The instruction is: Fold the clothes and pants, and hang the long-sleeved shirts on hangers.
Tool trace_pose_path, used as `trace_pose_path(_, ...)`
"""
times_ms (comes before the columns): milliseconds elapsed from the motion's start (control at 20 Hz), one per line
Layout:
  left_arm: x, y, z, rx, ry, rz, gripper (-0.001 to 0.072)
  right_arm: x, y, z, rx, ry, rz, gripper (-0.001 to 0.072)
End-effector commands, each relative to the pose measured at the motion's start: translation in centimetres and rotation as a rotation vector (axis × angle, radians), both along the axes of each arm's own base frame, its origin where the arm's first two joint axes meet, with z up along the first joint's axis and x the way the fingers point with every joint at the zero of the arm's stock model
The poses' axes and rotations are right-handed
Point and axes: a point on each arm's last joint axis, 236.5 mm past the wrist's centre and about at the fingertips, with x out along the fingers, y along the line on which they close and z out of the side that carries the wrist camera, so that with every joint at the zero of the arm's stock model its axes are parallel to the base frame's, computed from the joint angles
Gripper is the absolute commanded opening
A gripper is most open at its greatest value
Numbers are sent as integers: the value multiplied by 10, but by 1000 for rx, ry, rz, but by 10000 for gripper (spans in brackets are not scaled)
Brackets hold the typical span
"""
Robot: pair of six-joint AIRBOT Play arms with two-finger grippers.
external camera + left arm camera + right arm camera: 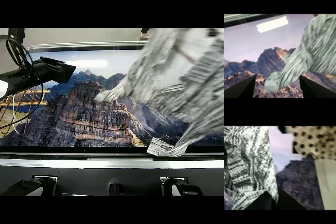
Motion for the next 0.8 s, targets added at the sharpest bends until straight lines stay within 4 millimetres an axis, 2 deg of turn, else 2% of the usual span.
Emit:
trace_pose_path(0,-3,-1,-1,-4,13,-4,615,-56,-63,18,49,-117,-395,27)
trace_pose_path(150,-7,-3,-6,5,36,-21,615,-101,-96,12,54,-100,-655,26)
trace_pose_path(350,-10,-5,-11,13,55,-35,615,-122,-123,30,14,-203,-855,26)
trace_pose_path(450,-10,-5,-11,13,56,-35,615,-114,-131,32,-35,-193,-892,27)
trace_pose_path(550,-11,-6,-13,15,62,-38,614,-95,-135,33,-68,-186,-893,27)
trace_pose_path(750,-13,-7,-16,20,75,-47,614,-54,-144,61,-111,-257,-890,27)
